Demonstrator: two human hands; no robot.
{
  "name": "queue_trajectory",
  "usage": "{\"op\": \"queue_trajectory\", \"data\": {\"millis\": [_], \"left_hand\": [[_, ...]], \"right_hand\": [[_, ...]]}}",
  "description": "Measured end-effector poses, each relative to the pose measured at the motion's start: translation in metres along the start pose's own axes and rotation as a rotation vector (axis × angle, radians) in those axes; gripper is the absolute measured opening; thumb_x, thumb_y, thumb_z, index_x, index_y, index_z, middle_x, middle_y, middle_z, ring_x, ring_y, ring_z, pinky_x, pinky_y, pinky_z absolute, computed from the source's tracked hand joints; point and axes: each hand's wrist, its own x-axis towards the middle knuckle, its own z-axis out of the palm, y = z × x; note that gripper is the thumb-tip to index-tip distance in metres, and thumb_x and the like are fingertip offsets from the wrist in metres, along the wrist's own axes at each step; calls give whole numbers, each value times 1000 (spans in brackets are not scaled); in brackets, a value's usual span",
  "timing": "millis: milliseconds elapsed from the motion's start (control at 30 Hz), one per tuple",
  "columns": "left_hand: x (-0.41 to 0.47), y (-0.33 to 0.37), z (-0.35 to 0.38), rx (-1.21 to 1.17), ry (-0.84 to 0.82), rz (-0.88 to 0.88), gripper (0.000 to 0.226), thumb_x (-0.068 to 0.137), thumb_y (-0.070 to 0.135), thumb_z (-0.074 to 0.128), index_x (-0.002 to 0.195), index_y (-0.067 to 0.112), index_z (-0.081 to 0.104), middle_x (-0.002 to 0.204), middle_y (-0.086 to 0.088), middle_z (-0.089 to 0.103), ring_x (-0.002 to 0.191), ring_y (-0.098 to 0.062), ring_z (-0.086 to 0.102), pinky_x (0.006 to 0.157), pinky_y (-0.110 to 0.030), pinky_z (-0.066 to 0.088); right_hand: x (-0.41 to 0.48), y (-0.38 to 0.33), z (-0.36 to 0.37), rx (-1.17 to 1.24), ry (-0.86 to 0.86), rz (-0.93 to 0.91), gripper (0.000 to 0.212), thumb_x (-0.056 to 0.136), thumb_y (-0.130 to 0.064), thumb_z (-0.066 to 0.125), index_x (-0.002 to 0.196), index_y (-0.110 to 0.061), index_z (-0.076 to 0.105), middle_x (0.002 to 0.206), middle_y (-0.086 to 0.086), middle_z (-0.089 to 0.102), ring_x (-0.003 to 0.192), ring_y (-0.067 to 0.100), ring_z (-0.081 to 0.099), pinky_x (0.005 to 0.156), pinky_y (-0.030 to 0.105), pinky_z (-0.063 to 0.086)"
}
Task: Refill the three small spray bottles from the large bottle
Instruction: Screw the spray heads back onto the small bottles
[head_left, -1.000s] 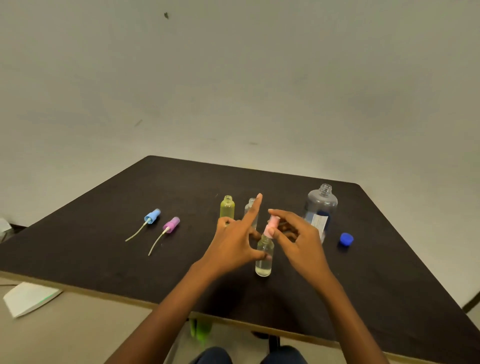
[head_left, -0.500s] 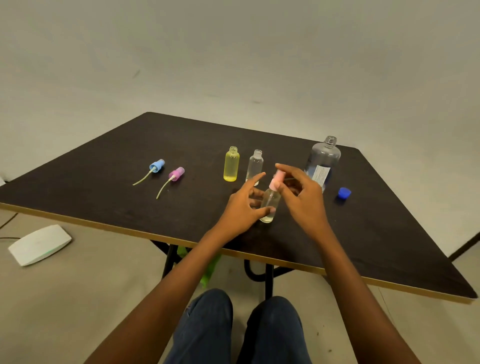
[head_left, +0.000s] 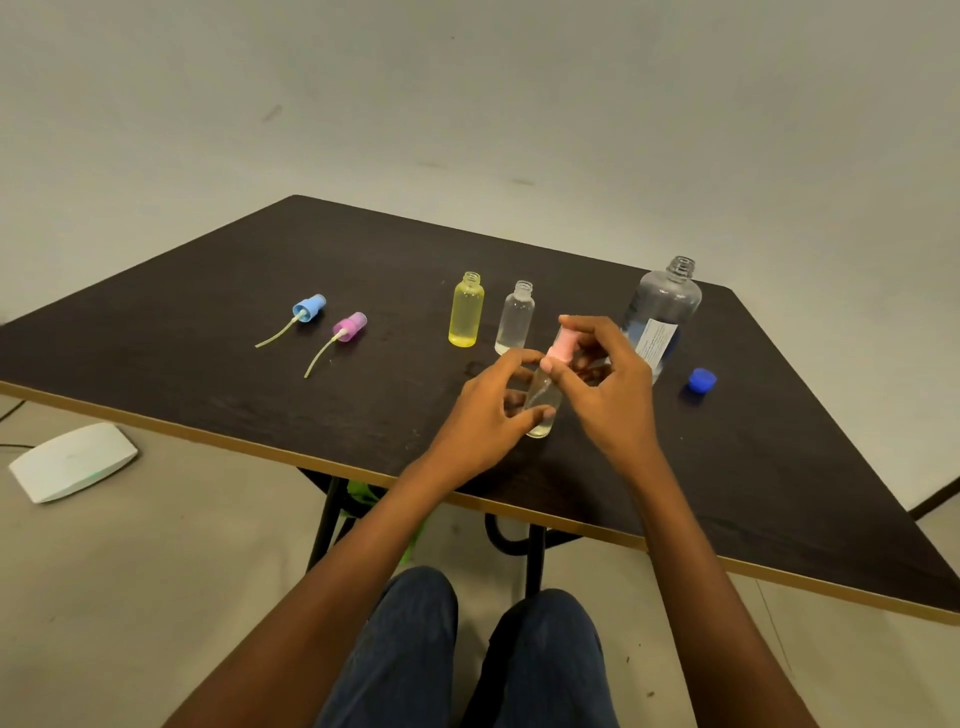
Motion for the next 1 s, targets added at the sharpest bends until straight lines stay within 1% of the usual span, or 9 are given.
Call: {"op": "queue_trajectory", "data": {"millis": [133,333,467,600,733,800,867,933,1000], "left_hand": [[1,-1,0,25,10,15,45,81,12,70,120,20,49,113,1,60,103,-14,63,88,-30,55],[1,-2,0,3,13,-3,46,80,12,71,119,25,50,114,1,59,99,-12,65,84,-26,56],[1,-1,0,-11,21,-12,47,80,12,71,121,23,50,113,1,59,95,-11,66,81,-23,56],[1,-2,0,-17,29,4,46,81,11,70,121,21,50,112,0,60,96,-13,66,82,-26,56],[0,-2,1,-2,35,17,46,81,11,71,120,21,51,111,1,61,98,-15,66,82,-27,56],[0,-2,1,-6,34,11,46,81,11,70,121,21,50,113,-1,61,99,-15,66,83,-27,56],[0,-1,1,-2,32,15,45,82,10,69,121,19,50,116,-2,60,101,-15,65,85,-26,55],[0,-1,1,0,33,27,44,82,9,69,121,18,51,115,-1,60,99,-12,64,85,-24,55],[0,-1,1,-21,31,12,45,81,9,70,121,19,51,113,1,60,95,-10,65,84,-24,56]], "right_hand": [[-1,2,11,4,87,35,35,78,-16,71,106,-22,50,95,-23,47,89,0,52,75,12,45],[-3,2,8,43,157,62,31,76,-24,66,105,-25,54,102,-5,56,93,12,56,77,22,48],[-1,-2,5,32,108,94,32,79,-13,70,104,-26,56,102,-1,59,89,5,56,75,10,44],[-1,-3,10,-64,118,68,32,79,-16,71,105,-24,55,95,-4,53,81,3,49,68,10,39],[-2,-1,16,-34,166,112,41,79,-17,71,116,-19,54,93,-7,50,79,-3,49,67,5,39],[-1,-1,19,-1,170,145,45,79,-19,70,120,-20,52,90,-12,48,83,0,50,72,11,42],[-3,-1,19,15,156,170,50,78,-25,72,122,-24,49,93,-19,45,91,8,50,78,24,46],[-6,-2,17,77,131,197,59,75,-34,71,126,-33,41,103,-19,48,103,11,48,83,25,45],[-8,-3,13,175,94,220,64,77,-32,69,131,-38,35,116,-18,52,114,7,46,92,26,42]]}}
